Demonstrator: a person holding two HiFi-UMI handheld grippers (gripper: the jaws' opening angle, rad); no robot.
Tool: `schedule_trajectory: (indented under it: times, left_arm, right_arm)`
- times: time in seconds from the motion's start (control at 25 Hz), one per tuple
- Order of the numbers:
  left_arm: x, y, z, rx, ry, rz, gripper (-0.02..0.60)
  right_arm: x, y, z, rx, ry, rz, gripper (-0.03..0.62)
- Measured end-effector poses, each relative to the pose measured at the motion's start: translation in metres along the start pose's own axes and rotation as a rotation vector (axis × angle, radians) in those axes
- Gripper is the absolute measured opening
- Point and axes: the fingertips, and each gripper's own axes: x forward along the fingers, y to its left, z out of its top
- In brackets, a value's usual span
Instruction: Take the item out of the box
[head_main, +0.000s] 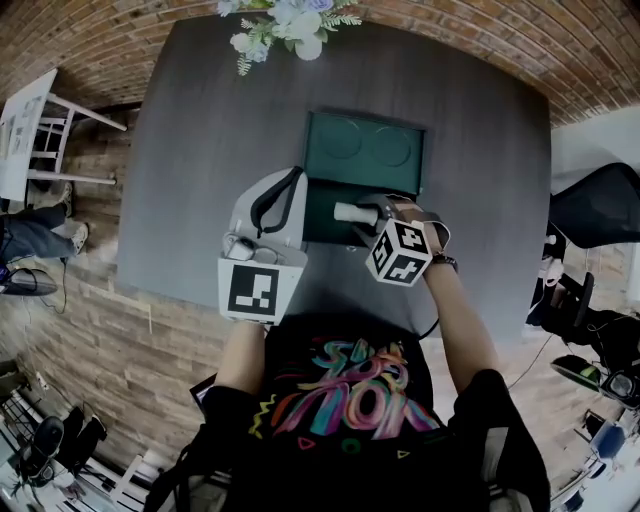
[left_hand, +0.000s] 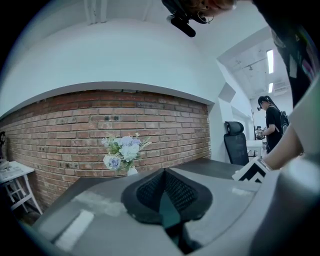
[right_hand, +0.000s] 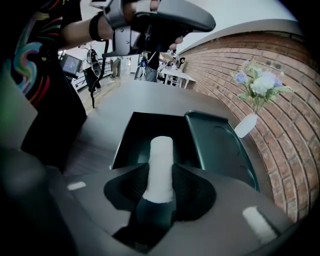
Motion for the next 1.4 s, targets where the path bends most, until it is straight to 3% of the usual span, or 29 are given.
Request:
schedule_trajectory:
  times: [0.36,0.8,1.4]
  left_arm:
    - [-0.004,-0.013,0.014,0.03,-0.023,-0.025,0.0]
    - [-0.008,-0.031,0.03,0.044,-0.048,-0.06,0.0]
    - [-0.012,-0.039,0.033,-0.005,-0.066,-0.085,0.0]
  right_arm:
    - [-0.037,-0.01,0.01,0.027,-0.056,-0.086,0.144]
    - [-0.103,-0.032,0.026,0.135,-0.191,-0.234,0.144]
    - [-0.227,-0.068,0.036,0.463,-0.597,-0.496,0.144]
